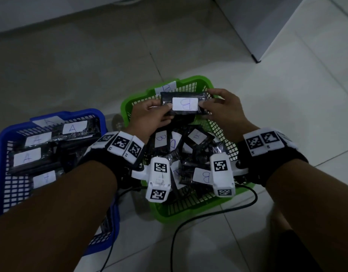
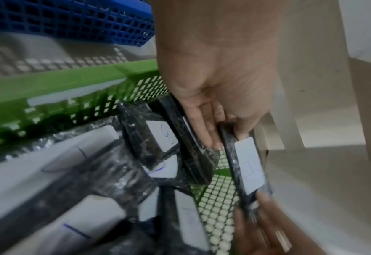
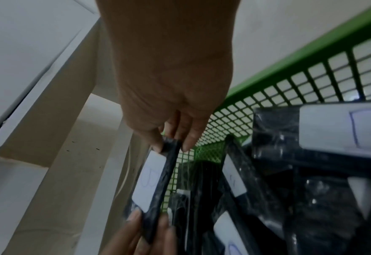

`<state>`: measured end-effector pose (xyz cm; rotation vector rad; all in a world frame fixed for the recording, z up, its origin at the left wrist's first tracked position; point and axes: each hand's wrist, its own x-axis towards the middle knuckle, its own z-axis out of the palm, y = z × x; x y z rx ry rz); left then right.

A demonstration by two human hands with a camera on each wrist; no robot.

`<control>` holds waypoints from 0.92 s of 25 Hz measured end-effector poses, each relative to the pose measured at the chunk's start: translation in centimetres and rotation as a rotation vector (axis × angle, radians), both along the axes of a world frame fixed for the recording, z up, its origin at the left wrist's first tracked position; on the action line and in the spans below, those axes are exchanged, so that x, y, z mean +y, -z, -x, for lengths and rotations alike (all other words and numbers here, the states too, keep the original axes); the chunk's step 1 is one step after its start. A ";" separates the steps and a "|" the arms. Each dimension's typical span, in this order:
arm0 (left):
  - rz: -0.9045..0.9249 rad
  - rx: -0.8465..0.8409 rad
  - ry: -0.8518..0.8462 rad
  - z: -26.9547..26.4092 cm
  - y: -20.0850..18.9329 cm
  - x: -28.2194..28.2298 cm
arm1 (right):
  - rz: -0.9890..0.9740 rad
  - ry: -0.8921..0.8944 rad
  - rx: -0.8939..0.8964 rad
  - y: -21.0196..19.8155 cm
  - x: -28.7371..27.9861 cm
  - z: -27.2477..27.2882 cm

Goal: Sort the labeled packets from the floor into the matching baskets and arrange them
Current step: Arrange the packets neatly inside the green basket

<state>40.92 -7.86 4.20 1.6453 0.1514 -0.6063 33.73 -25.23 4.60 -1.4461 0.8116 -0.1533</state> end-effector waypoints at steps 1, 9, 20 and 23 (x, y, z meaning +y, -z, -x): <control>-0.137 -0.126 0.045 0.0 0.2 0.2 | 0.037 0.056 -0.013 0.3 0.0 -0.4; -0.833 -0.739 0.564 -0.3 1.1 3.4 | 0.507 0.068 0.128 1.7 0.4 -2.8; -0.875 -0.713 0.601 -1.0 1.7 2.8 | 0.940 -0.620 0.091 3.5 0.9 -3.9; -0.916 -0.735 0.598 -1.1 2.2 2.7 | 1.054 -0.854 0.083 3.6 0.9 -4.6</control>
